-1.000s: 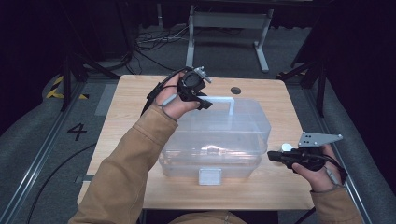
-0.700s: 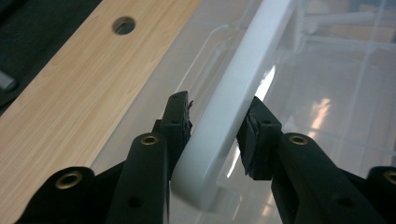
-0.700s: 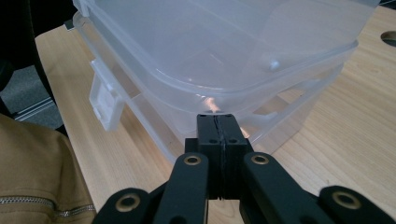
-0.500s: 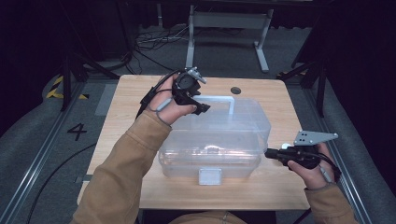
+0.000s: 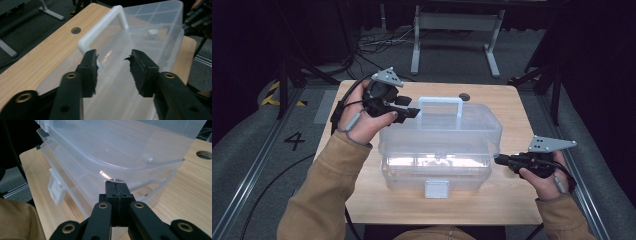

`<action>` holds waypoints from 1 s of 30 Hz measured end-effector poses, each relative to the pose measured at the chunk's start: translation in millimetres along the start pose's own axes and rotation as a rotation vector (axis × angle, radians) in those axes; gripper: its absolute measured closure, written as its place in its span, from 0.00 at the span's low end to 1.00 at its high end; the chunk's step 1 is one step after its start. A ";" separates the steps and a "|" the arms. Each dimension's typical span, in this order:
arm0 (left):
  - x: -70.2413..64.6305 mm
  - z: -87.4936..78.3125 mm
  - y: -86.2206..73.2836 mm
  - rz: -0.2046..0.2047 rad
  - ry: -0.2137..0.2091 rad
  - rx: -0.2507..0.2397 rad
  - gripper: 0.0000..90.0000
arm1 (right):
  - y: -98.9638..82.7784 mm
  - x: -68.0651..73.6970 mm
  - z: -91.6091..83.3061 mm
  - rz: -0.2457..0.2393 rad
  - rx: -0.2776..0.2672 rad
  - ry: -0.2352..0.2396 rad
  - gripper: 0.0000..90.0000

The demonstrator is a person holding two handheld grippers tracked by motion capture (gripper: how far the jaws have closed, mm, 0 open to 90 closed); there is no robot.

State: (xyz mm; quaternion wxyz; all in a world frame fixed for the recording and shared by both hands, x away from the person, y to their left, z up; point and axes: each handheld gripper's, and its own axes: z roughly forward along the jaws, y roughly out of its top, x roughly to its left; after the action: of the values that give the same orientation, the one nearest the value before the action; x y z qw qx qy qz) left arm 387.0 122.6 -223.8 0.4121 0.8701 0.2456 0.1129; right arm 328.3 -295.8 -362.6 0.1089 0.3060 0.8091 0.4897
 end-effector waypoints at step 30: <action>-33.9 -10.4 -64.4 -0.022 -0.093 -0.085 0.98 | 24.5 -7.3 2.7 0.057 -0.171 -0.070 1.00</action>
State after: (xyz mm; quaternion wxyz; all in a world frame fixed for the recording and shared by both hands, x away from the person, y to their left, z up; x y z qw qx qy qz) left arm 332.4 146.6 -266.8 0.4610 0.8532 0.2309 0.0783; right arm 344.9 -290.1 -343.7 0.1486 0.3355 0.7509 0.5491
